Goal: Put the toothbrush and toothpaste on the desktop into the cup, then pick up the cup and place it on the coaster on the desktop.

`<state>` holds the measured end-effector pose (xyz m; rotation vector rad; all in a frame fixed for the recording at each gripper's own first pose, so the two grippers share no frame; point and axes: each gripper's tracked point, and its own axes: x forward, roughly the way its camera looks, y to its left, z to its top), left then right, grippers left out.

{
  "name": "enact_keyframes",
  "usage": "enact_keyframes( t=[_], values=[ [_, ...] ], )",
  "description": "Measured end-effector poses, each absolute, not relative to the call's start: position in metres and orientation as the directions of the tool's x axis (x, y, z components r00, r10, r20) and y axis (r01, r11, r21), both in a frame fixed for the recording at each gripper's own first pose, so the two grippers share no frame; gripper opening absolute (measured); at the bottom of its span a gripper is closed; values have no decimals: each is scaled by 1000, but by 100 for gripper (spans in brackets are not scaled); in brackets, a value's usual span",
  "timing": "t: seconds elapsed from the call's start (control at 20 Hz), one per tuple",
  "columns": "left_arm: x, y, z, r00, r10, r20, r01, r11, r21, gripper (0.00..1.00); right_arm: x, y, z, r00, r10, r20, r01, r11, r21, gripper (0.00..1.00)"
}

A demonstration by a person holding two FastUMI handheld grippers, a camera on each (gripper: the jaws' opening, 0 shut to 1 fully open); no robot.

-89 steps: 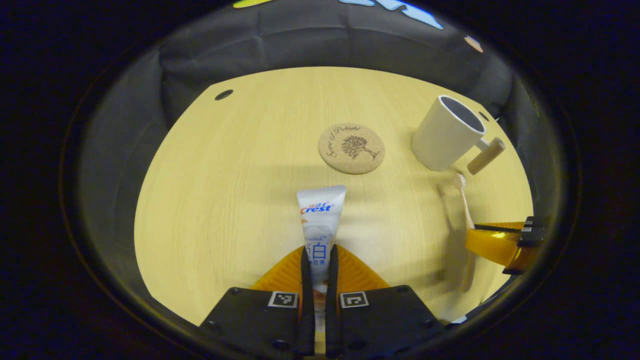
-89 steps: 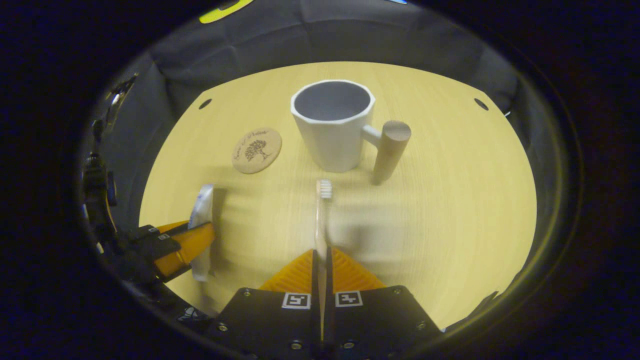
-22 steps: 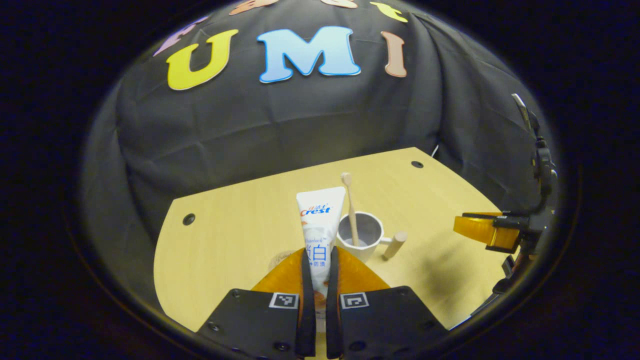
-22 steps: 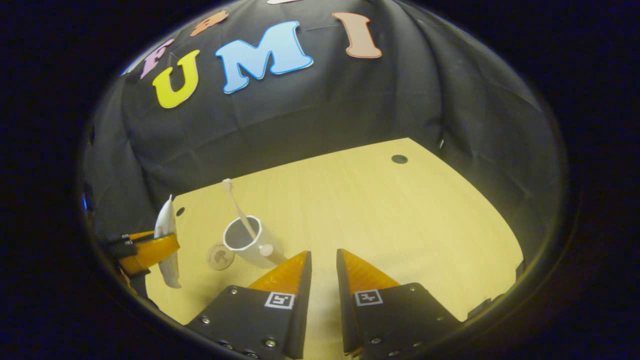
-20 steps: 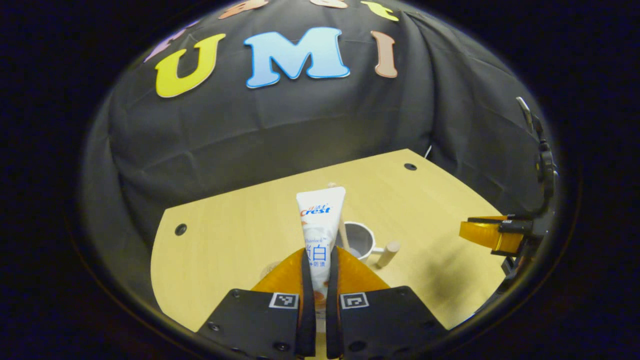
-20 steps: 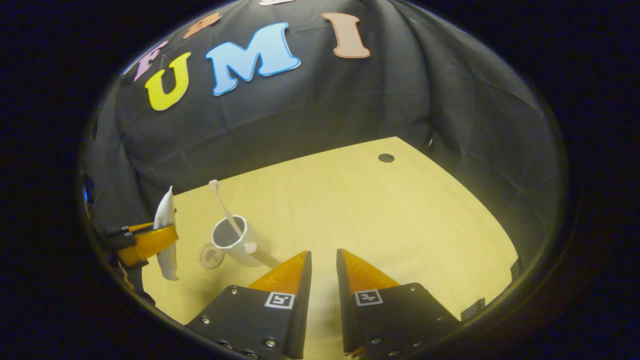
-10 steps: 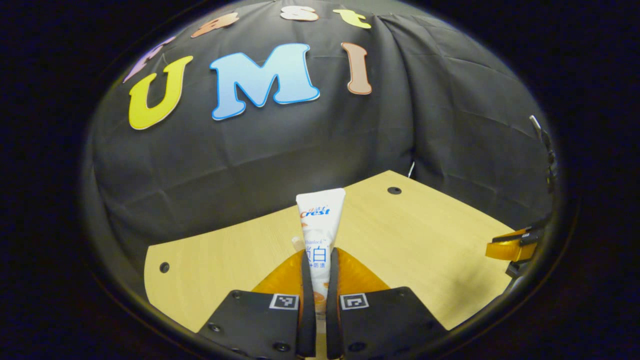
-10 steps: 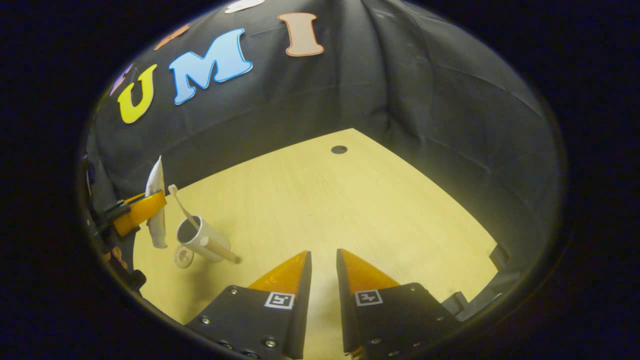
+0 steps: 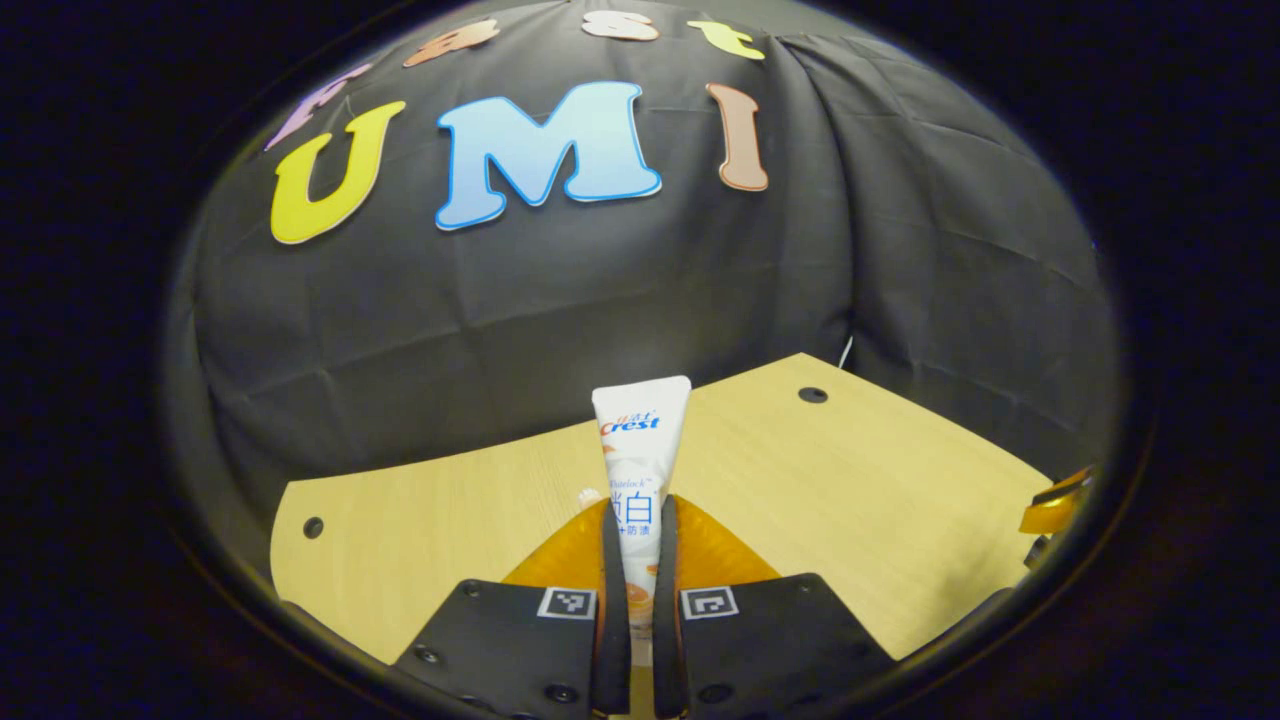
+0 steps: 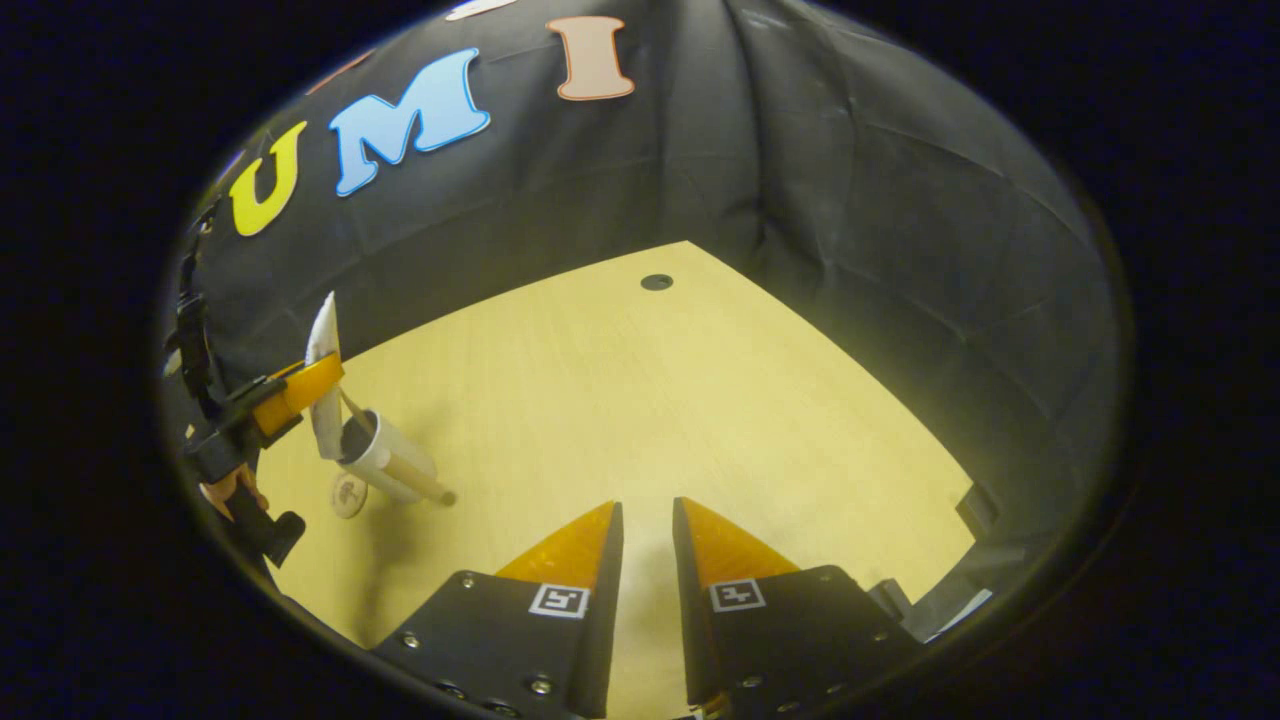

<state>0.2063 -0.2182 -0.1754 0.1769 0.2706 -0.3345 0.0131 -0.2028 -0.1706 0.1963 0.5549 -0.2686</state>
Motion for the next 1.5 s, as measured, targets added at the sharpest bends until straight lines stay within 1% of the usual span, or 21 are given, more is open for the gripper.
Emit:
enact_keyframes(
  t=[0.05, 0.1, 0.15, 0.2, 0.25, 0.3, 0.35, 0.5, 0.55, 0.6, 0.7, 0.75, 0.8, 0.85, 0.9, 0.95, 1.05, 1.15, 1.35, 1.5],
  values=[
    [208, -218, -178, 912, -293, -286, 341, 930, 134, 16, 13, -203, -171, 815, -196, -546, 300, 948, 107, 29],
    [210, -219, -181, 912, -294, -287, 343, 929, 138, 19, 13, -204, -171, 813, -196, -548, 298, 949, 103, 29],
    [209, -220, -183, 913, -289, -286, 339, 930, 140, 25, 14, -204, -170, 813, -195, -548, 295, 950, 100, 29],
    [207, -218, -183, 916, -282, -287, 331, 933, 141, 25, 16, -203, -170, 814, -192, -548, 291, 952, 99, 29],
    [205, -218, -182, 917, -288, -276, 334, 933, 135, 30, 17, -202, -170, 814, -188, -549, 287, 953, 98, 29],
    [204, -220, -180, 918, -288, -271, 332, 934, 133, 30, 19, -201, -170, 815, -184, -549, 281, 955, 97, 29],
    [203, -218, -177, 926, -273, -261, 316, 938, 140, 42, 19, -199, -170, 815, -179, -551, 275, 957, 96, 29],
    [198, -215, -166, 934, -268, -237, 308, 939, 152, 58, 23, -189, -168, 819, -158, -551, 249, 964, 94, 29],
    [196, -214, -162, 937, -264, -228, 303, 940, 155, 52, 24, -187, -169, 820, -150, -552, 239, 967, 92, 29],
    [193, -211, -157, 941, -259, -218, 296, 943, 155, 52, 26, -182, -168, 823, -139, -551, 226, 970, 92, 29],
    [185, -207, -153, 943, -257, -211, 290, 947, 141, 55, 32, -169, -165, 831, -109, -546, 190, 977, 94, 29],
    [179, -203, -151, 944, -255, -208, 285, 950, 130, 60, 33, -162, -163, 835, -84, -543, 162, 982, 98, 29],
    [174, -200, -149, 944, -253, -210, 282, 952, 118, 58, 35, -153, -161, 839, -57, -541, 132, 986, 100, 29],
    [167, -195, -149, 943, -252, -217, 279, 954, 108, 64, 40, -143, -160, 841, -28, -540, 98, 990, 101, 29],
    [160, -189, -150, 944, -245, -223, 272, 957, 100, 63, 46, -133, -157, 842, 1, -540, 61, 993, 97, 29],
    [155, -181, -151, 945, -235, -228, 262, 960, 95, 65, 50, -122, -157, 841, 34, -540, 20, 995, 94, 29],
    [146, -161, -151, 949, -206, -238, 231, 969, 86, 65, 57, -101, -155, 831, 104, -546, -62, 994, 94, 29],
    [138, -141, -155, 952, -173, -253, 199, 977, 82, 67, 64, -81, -155, 816, 167, -553, -134, 986, 100, 29],
    [122, -98, -163, 955, -100, -279, 128, 988, 84, 67, 78, -54, -159, 786, 238, -571, -232, 969, 84, 29],
    [109, -75, -168, 952, -58, -299, 85, 993, 78, 66, 90, -41, -163, 762, 264, -591, -282, 957, 63, 29]
  ],
)
